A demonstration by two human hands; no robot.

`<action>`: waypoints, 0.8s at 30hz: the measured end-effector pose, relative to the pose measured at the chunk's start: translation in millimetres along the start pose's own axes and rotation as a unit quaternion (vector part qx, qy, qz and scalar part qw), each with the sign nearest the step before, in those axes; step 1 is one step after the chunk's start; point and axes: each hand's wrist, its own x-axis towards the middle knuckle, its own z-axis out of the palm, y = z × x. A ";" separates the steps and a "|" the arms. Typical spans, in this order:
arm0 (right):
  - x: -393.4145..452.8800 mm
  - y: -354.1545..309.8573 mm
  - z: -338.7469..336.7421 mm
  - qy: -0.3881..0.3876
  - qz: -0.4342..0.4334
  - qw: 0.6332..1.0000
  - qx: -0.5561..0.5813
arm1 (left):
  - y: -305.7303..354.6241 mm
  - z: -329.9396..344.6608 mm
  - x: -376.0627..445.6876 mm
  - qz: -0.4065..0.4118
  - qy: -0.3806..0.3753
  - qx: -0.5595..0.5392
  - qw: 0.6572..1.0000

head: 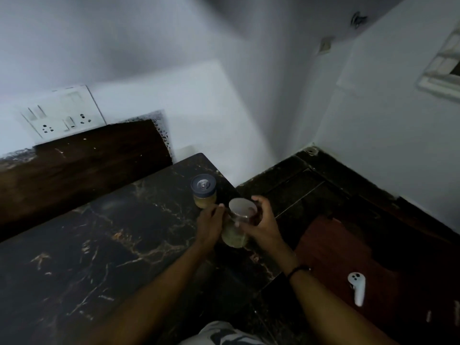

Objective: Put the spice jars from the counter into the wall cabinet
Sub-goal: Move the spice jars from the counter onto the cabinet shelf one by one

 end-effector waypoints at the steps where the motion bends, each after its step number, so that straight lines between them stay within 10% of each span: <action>1: 5.0 -7.5 -1.8 -0.023 0.020 0.997 0.064 | 3.7 -6.2 -0.1 0.005 0.005 -0.016 1.000; 9: 19.5 -41.5 27.8 -0.067 0.138 0.926 0.345 | 30.3 -41.7 -16.1 -0.109 -0.183 -0.290 0.933; 24: 6.4 -59.6 89.3 -0.107 0.197 0.936 0.271 | 18.2 -98.1 -45.6 -0.151 -0.108 -0.392 0.901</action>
